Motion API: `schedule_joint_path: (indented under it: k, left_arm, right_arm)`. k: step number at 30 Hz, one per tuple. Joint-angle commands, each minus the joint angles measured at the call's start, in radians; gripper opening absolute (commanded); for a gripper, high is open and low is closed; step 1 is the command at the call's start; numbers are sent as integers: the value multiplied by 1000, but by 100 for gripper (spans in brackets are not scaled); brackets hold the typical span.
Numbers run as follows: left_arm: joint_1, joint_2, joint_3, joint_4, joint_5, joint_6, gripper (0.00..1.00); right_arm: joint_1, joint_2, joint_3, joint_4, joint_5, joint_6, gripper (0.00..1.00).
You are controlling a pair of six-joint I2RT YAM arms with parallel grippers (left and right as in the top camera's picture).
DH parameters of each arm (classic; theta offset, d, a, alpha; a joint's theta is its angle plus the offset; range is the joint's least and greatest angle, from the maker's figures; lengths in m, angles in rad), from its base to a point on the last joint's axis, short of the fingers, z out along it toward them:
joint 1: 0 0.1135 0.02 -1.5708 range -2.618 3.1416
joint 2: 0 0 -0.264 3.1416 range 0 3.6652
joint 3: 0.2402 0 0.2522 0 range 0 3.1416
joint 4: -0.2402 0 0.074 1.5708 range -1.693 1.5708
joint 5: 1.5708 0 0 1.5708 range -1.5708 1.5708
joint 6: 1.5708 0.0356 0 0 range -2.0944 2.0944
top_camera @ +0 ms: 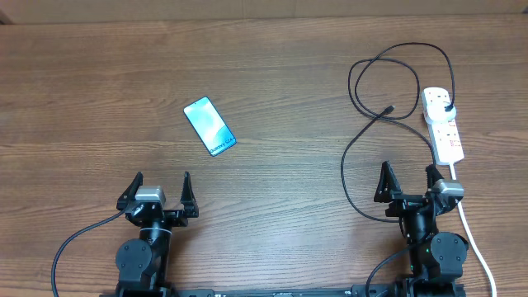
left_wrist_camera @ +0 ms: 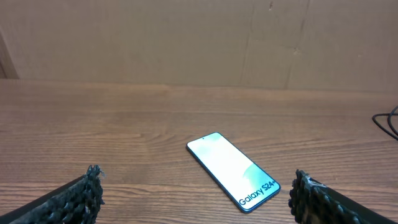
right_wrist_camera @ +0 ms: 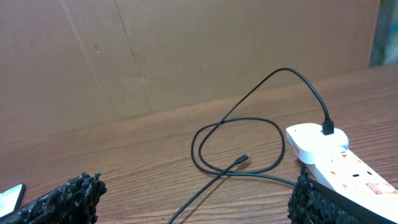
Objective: Plug charger to phone and switch on socket
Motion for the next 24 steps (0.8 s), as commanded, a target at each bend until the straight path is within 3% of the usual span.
schedule_joint_path:
  k: [1,13,24]
  left_arm:
    - [5,-10,-4,1,8,15,99]
    - [5,-10,-4,10,-19,26,100]
    - [4,-8,38,15,146,-10,100]
  right_arm:
    - [4,0,-10,6,8,-5,100]
    - [4,0,-10,6,8,-5,100]
    - [4,0,-10,6,8,-5,100]
